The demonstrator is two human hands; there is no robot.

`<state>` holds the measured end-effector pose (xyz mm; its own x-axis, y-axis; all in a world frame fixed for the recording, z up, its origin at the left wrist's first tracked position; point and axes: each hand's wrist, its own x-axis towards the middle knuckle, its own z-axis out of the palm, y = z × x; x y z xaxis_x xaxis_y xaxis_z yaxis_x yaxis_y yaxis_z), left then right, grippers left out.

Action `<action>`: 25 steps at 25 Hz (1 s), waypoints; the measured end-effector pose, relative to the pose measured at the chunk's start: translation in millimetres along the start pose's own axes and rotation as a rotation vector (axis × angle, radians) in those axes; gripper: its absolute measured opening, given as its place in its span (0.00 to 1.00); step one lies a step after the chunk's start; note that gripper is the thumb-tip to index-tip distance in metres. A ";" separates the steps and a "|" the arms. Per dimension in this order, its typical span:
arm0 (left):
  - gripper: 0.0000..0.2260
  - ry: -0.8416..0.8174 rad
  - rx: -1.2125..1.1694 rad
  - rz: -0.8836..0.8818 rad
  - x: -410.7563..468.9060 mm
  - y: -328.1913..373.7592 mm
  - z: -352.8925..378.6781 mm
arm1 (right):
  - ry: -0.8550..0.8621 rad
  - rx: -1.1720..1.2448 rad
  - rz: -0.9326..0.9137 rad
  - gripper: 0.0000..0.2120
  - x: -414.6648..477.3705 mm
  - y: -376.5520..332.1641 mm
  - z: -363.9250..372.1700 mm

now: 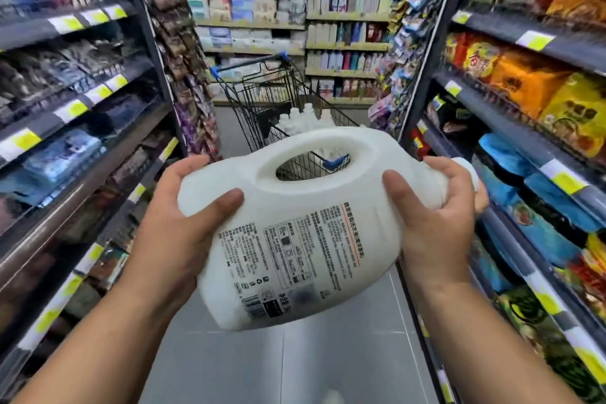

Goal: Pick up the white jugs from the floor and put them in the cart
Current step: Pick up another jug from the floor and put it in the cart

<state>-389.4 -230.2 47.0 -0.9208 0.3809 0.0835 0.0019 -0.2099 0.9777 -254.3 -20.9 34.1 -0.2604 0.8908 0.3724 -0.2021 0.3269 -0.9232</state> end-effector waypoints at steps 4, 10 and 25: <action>0.23 0.047 0.034 -0.007 88.5 -12.4 44.5 | -0.032 0.004 0.026 0.26 89.2 42.1 48.3; 0.21 0.072 0.082 -0.051 212.1 -29.2 97.1 | -0.092 0.014 0.098 0.28 201.5 99.0 106.7; 0.21 -0.238 0.201 -0.267 582.7 -143.6 249.1 | 0.229 -0.083 0.307 0.29 438.3 292.6 226.6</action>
<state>-829.1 246.2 3.2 -0.7834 0.6008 -0.1589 -0.1268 0.0957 0.9873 -641.5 393.6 -51.3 -0.0779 0.9954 0.0560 -0.0681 0.0507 -0.9964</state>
